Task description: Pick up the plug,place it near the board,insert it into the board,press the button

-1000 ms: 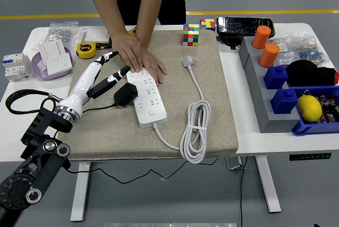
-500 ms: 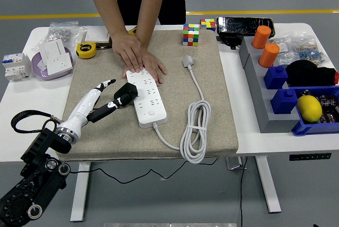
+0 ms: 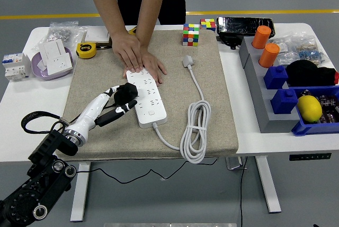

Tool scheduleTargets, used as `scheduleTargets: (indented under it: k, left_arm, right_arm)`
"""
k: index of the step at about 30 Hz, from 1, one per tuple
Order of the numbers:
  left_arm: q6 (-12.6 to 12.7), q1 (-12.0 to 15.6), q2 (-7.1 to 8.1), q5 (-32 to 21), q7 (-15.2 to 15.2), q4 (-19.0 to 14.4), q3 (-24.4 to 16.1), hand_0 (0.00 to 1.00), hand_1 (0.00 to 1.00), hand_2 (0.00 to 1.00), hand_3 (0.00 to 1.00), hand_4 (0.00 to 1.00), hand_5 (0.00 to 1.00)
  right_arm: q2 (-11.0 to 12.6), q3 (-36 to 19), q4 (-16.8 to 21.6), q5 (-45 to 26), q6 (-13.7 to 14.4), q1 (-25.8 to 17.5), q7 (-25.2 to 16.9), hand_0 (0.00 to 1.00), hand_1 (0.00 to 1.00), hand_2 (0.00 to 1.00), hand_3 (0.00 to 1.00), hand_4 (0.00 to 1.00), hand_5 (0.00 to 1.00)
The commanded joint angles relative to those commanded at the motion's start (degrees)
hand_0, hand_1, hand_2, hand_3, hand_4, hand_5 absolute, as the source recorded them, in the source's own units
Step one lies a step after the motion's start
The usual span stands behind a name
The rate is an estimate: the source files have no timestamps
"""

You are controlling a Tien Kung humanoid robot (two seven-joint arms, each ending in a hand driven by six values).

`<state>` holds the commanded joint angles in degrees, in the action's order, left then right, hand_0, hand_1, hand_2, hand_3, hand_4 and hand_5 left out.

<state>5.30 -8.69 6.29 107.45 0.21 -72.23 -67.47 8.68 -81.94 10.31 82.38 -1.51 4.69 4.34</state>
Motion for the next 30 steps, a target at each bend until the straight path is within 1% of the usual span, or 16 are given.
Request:
scheduleTargets:
  k: [15, 30]
  left_arm:
    - [-0.03, -1.38, -0.08, 0.53, 0.17, 0.62, 2.13, 0.998, 0.998, 0.975, 0.926, 0.998, 0.998]
    - [-0.02, -2.93, 0.00, 2.18, 0.42, 0.49, 2.83, 0.998, 0.998, 0.967, 0.921, 0.998, 0.998]
  right_arm:
    - [0.26, 0.02, 0.00, 0.31, -0.13, -0.09, 0.01, 0.831, 0.765, 0.761, 0.795, 0.998, 0.919]
    - [0.19, -0.18, 0.00, 0.12, -0.16, 0.13, -0.11, 0.830, 0.765, 0.761, 0.794, 0.998, 0.920]
